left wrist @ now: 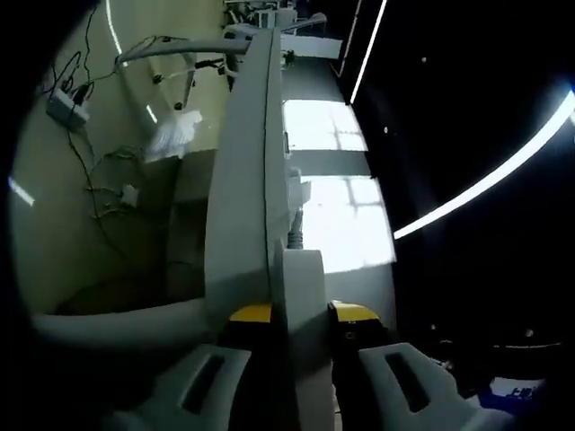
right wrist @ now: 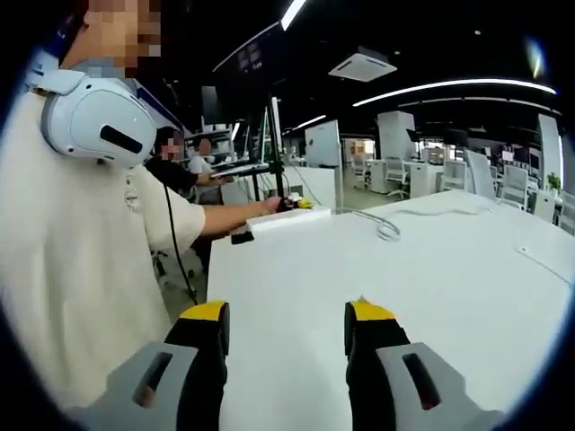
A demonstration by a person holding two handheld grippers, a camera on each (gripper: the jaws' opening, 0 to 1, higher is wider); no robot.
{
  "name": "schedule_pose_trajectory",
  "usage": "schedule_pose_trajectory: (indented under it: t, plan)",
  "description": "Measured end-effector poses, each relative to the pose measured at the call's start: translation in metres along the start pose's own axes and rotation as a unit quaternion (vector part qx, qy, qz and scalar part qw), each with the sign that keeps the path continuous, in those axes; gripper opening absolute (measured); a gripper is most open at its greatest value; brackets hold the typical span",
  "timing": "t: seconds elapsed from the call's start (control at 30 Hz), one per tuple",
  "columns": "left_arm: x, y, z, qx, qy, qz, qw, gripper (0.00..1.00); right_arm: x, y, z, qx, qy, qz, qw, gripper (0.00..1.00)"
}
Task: Pick up the power strip scattered on the table, fix it on the side mounting bracket of the table, and press the switch
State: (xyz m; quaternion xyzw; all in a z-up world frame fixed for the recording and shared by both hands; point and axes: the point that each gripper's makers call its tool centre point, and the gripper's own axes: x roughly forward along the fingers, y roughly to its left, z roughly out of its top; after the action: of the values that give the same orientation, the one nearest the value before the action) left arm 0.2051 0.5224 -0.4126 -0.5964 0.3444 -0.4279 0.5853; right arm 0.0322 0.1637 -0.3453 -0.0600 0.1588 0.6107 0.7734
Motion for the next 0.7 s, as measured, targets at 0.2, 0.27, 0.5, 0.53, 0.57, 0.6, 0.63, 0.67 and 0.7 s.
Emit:
schedule_pose_trajectory:
  t: [0.2,0.27,0.5,0.53,0.57,0.6,0.63,0.67,0.7]
  plan:
    - [-0.004,0.001,-0.007,-0.002,0.019,-0.019,0.9996,0.25,0.001,0.0,-0.002,0.001,0.001,0.002,1.0,0.47]
    - [-0.006,0.007,-0.007,0.007,0.008,0.0,0.9999,0.25,0.002,0.002,-0.001,0.001,0.0,0.004,1.0,0.47]
    - [-0.015,0.006,-0.006,0.022,-0.018,-0.011,0.9995,0.25,0.002,0.002,0.0,-0.002,-0.001,0.005,1.0,0.47]
    - [-0.014,0.005,-0.007,0.027,-0.025,-0.01,0.9993,0.25,0.002,0.002,0.001,-0.002,-0.002,0.004,1.0,0.47]
    - [-0.014,0.005,-0.006,0.035,-0.034,-0.01,0.9988,0.26,0.001,0.002,0.001,-0.002,-0.002,0.004,1.0,0.47]
    - [-0.017,0.005,-0.002,0.035,-0.038,-0.012,0.9986,0.26,0.0,0.002,0.001,-0.003,-0.002,0.003,1.0,0.47]
    - [-0.018,0.005,-0.003,0.038,-0.04,-0.013,0.9984,0.26,0.0,0.003,0.0,-0.003,-0.002,0.003,1.0,0.47]
    - [-0.017,0.004,-0.005,0.042,-0.04,-0.012,0.9983,0.26,-0.001,0.003,0.0,-0.003,-0.002,0.003,1.0,0.47]
    - [-0.016,0.004,-0.007,0.045,-0.043,-0.012,0.998,0.26,-0.001,0.003,0.0,-0.003,-0.002,0.003,1.0,0.47]
